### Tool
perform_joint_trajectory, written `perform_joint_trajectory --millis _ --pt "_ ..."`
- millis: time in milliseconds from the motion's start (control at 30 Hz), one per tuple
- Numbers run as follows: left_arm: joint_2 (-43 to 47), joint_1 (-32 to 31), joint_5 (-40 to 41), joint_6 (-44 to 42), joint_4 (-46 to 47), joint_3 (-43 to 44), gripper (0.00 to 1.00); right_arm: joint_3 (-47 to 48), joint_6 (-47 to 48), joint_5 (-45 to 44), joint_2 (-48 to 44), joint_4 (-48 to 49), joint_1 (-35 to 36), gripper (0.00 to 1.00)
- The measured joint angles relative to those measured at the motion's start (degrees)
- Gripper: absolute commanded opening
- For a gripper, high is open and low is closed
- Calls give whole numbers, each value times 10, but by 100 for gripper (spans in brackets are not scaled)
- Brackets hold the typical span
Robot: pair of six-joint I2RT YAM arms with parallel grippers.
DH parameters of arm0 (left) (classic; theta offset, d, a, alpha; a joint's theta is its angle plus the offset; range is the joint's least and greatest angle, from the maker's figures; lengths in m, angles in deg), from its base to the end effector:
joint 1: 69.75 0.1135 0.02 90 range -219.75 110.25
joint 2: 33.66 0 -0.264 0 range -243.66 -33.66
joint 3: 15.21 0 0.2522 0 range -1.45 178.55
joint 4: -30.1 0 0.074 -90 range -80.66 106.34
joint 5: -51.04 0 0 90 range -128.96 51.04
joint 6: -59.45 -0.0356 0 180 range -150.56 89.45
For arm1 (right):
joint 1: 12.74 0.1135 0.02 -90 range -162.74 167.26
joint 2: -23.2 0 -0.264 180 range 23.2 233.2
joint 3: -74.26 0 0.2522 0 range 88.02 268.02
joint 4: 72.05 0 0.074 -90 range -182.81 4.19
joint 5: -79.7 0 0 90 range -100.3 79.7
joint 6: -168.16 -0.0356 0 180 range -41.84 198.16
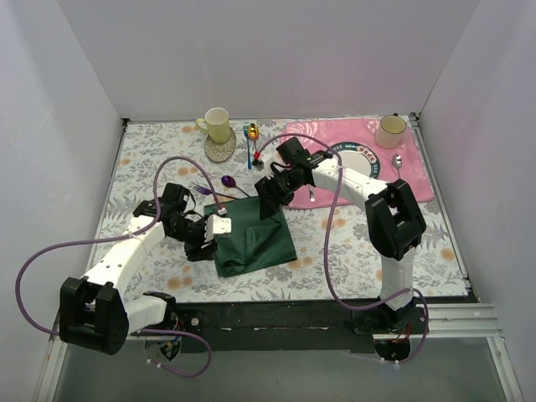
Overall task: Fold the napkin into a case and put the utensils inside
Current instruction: Smooth out the square-folded napkin at the center of the board.
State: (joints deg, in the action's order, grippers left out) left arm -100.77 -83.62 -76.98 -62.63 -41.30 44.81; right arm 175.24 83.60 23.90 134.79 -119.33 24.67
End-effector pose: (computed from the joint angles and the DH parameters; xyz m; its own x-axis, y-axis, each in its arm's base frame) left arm 0.1772 -0.0663 0.2256 -0.6424 0.5896 -0.4896 0.7664 0.4983 -0.4054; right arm 0.3215 0.2711 0.2249 -0.5996 -0.5573 -0.5743 -0.8002 0.4245 0.4236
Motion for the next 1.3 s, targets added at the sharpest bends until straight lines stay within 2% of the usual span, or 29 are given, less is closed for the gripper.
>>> perform_joint_trajectory --millis 267,467,567,633,667,733,767,833,867,933,967,1067,1300 --pt "24 35 -38 122 39 -18 56 73 -16 -12 71 25 56 80" --pt "52 39 -45 172 63 -33 56 104 -21 -15 127 27 78 80" --pt "61 41 -45 187 72 -37 56 109 -21 -20 144 24 86 77" --pt "65 43 -45 193 78 -41 56 110 -20 -25 150 23 91 72" --pt "67 43 -45 195 82 -44 56 110 -18 -27 151 23 93 65" --pt "69 44 -45 199 85 -50 56 110 -14 -30 153 21 96 58" --pt "69 44 -45 200 87 -52 56 110 -10 -31 152 19 96 48" --pt "69 46 -45 202 87 -54 56 110 -2 -33 152 16 96 38" --pt "69 46 -45 202 88 -54 56 110 4 -35 152 13 97 30" --pt "69 48 -45 201 89 -54 56 109 14 -40 151 5 97 22" --pt "69 49 -45 201 89 -54 56 107 20 -43 149 1 97 15" --pt "69 51 -45 201 93 -54 56 93 35 -52 132 -10 97 1" --pt "63 51 -45 190 94 -54 56 35 56 -66 38 -33 95 1"
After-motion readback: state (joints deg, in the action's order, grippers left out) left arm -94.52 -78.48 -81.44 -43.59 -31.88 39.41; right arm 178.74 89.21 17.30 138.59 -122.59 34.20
